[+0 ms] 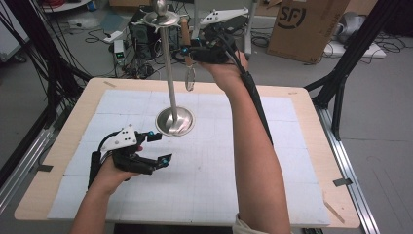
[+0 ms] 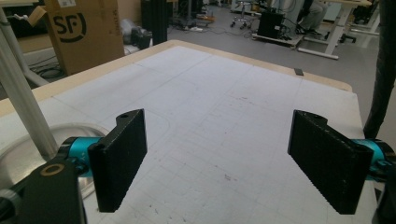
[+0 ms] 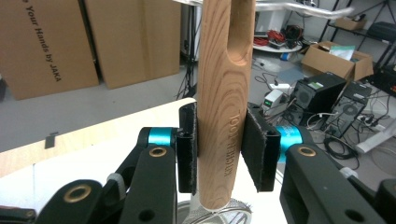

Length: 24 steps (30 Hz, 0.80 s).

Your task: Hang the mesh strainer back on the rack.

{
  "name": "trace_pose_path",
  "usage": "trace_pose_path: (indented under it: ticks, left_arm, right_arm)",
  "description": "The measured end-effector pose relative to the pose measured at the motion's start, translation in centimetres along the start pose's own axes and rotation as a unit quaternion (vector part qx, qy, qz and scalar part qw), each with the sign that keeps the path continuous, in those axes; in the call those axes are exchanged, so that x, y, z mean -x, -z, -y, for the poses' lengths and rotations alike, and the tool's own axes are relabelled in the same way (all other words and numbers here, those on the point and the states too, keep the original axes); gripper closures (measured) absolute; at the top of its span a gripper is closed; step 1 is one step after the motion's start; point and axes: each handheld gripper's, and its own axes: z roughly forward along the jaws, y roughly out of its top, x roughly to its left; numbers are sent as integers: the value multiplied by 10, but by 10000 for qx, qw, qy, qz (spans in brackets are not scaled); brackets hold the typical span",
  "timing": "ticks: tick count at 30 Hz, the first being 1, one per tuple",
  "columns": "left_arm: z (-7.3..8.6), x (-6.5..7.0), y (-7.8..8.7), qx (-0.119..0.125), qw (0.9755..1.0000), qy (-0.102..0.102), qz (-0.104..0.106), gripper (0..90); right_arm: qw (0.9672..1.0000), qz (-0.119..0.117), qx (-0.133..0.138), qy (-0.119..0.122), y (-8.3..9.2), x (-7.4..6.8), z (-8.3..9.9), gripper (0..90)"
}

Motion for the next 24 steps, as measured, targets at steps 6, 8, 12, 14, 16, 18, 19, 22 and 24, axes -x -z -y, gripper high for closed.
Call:
trace_pose_path:
  ticks: [6, 8, 12, 14, 16, 18, 19, 22, 24]
  left_arm:
    - [2, -2, 1, -19, 10000, 15, -38, 202]
    - [2, -2, 2, -11, 10000, 27, -38, 202]
    - [2, -3, 2, -12, 10000, 27, -50, 202]
    - [2, -2, 2, -4, 10000, 30, -50, 202]
    - [2, -2, 2, 3, 10000, 35, -44, 202]
    - [2, -2, 2, 5, 10000, 34, -39, 202]
    - [2, -2, 3, 0, 10000, 24, -35, 202]
    - [2, -2, 3, 12, 10000, 28, -31, 202]
    - [2, -2, 3, 3, 10000, 11, -32, 202]
  right_arm:
    - [10000, 53, 0, -71, -3, 8, 1, 685]
    - [10000, 47, 22, -42, -4, 10, 2, 685]
    - [10000, 23, 17, -35, -6, 9, -1, 685]
    - [10000, 17, 10, -3, -7, 8, -3, 685]
    - [10000, 18, -6, -1, -8, 7, -5, 685]
    - [10000, 35, -36, 1, -10, 7, -4, 685]
    - [10000, 28, -31, -10, -11, 7, -4, 684]
    - [10000, 22, -12, -31, -12, 6, -4, 684]
    - [10000, 27, -4, -38, -13, 6, -3, 683]
